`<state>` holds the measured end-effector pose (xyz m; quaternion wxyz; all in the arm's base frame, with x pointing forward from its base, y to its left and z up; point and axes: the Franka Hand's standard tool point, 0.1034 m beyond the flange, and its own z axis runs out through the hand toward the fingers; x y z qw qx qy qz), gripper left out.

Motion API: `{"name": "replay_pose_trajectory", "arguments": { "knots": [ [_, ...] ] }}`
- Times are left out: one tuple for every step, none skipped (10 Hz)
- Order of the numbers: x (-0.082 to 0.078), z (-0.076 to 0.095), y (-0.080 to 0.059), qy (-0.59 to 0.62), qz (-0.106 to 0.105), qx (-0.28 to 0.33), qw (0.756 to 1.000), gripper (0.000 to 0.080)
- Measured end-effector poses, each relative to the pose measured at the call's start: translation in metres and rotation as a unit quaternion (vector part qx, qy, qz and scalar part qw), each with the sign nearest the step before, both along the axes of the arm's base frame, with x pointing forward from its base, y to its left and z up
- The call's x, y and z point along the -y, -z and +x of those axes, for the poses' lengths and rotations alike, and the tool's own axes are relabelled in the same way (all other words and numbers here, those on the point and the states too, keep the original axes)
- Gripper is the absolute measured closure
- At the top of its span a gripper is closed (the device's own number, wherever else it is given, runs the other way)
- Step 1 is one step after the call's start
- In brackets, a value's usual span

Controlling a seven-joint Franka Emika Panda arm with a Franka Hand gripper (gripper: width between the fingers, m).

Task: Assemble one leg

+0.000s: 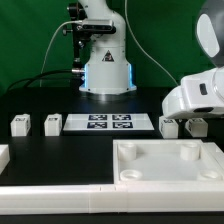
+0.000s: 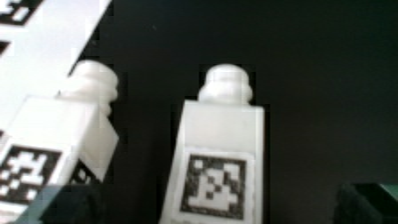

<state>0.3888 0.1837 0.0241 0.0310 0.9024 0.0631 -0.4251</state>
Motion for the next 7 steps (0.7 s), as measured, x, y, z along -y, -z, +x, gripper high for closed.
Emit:
{"name": "replay_pose_trajectory", "arguments": {
  "knots": [
    [0.0,0.0,-0.001,0.0,0.0,0.001,1.0,0.015],
    [0.0,0.0,0.0,0.0,0.0,0.0,1.0,0.015],
    [0.0,-0.001,0.002,0.0,0.0,0.0,1.0,0.015],
    [0.0,-0.002,0.005,0.001,0.001,0.0,1.0,0.015],
    [0.001,-0.003,0.009,0.001,0.002,0.002,1.0,0.015],
    [0.002,-0.005,0.012,0.002,0.002,0.002,1.0,0.015],
    [0.002,-0.007,0.014,0.001,0.001,0.001,1.0,0.015]
  ]
}}
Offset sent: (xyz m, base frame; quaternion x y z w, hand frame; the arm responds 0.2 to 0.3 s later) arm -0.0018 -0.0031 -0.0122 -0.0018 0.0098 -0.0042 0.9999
